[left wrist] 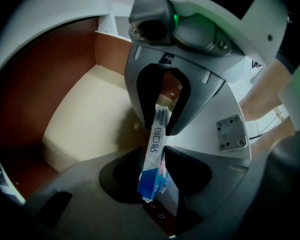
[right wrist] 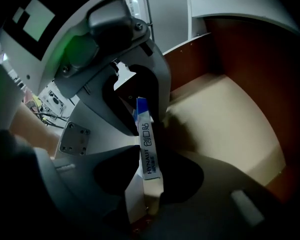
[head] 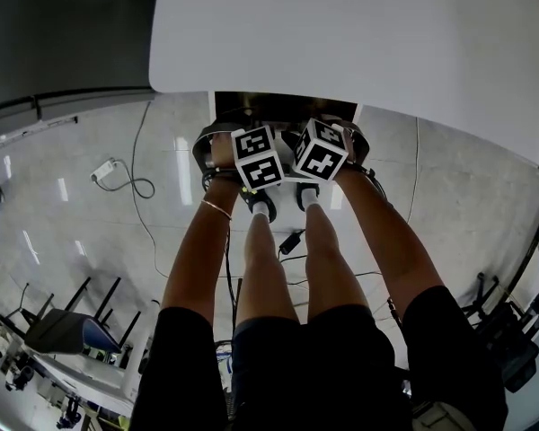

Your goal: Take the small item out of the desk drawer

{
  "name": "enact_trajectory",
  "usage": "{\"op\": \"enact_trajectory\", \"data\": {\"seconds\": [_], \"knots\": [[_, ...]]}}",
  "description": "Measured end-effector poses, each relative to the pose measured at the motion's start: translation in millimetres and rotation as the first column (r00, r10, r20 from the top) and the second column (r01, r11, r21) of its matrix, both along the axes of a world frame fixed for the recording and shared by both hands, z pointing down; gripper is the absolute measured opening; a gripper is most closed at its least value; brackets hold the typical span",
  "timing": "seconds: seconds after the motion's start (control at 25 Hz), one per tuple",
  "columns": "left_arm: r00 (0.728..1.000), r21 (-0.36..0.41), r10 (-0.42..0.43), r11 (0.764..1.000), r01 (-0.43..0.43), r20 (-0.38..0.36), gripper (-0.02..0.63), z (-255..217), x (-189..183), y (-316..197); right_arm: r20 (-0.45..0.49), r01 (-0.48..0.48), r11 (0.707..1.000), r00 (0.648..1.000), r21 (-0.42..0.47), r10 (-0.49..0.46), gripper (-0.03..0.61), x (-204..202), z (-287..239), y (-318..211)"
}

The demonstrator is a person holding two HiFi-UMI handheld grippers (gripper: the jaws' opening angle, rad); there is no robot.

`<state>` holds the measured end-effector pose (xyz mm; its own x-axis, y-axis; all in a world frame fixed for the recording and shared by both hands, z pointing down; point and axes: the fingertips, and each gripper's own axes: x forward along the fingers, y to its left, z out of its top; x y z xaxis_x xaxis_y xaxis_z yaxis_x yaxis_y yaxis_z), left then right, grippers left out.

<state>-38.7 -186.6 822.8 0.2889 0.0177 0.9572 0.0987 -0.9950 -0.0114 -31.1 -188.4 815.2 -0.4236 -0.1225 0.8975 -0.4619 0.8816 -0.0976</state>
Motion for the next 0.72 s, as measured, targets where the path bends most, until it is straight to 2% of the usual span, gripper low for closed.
{"op": "enact_trajectory", "data": {"seconds": [0.28,0.72], "knots": [[1.0,-0.004,-0.013,1.0,0.012,-0.023,0.127,-6,-3,0,-0.009,0.096,0.995,0.995,0.003,-0.096,0.112,-6,-2,2],[0.992,0.018,-0.065,0.998,0.067,-0.105,0.114,-38,-15,0,-0.02,0.123,0.991,0.992,0.052,-0.122,0.109,-19,-23,2]]}}
